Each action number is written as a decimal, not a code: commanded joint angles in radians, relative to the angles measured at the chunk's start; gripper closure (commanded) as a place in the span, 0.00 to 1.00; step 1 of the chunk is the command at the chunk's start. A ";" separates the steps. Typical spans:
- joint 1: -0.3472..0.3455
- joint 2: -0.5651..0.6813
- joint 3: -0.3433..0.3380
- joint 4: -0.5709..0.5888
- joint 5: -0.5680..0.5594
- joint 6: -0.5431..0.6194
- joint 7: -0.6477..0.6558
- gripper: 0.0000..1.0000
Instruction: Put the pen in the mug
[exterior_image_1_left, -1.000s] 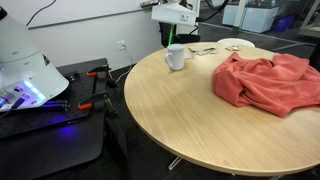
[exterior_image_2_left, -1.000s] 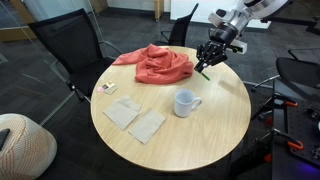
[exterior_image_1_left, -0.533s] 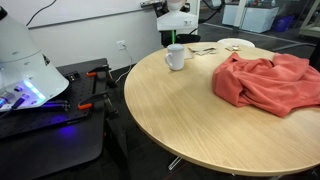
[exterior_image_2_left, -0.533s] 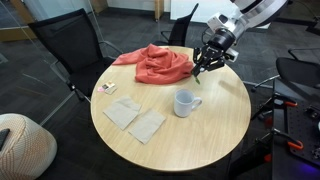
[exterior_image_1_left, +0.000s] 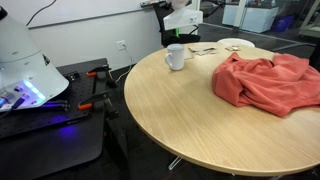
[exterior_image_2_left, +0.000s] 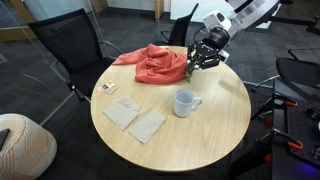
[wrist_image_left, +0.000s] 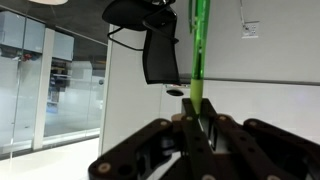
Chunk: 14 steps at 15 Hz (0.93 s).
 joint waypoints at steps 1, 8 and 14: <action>0.016 0.035 -0.015 0.054 0.018 -0.039 0.002 0.97; 0.018 0.104 -0.015 0.072 0.026 -0.053 0.002 0.97; 0.021 0.148 -0.017 0.076 0.035 -0.045 0.002 0.97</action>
